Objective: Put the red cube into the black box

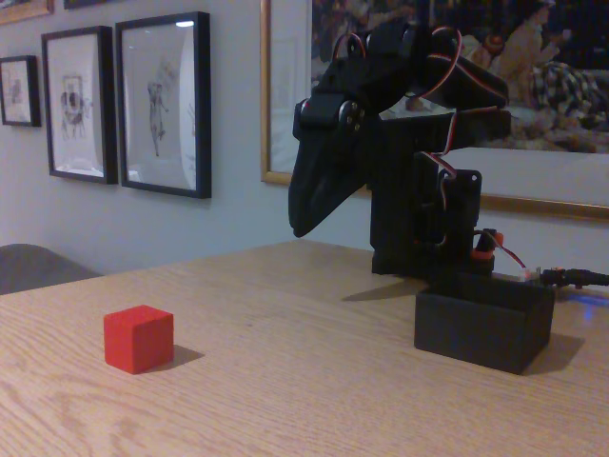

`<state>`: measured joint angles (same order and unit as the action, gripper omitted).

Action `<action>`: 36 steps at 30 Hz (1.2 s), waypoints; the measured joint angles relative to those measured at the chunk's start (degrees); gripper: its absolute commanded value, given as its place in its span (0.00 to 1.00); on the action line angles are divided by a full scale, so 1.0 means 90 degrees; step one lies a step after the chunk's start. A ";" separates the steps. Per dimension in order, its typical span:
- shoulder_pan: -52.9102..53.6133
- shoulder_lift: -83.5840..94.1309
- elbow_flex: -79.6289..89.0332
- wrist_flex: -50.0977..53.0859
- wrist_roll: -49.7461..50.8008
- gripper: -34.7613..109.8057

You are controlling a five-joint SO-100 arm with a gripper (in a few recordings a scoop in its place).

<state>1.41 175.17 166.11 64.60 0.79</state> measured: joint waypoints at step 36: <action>-0.0791 -0.9736 -0.7217 -0.0449 0.1035 0.39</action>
<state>-5.71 87.54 101.16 60.56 10.11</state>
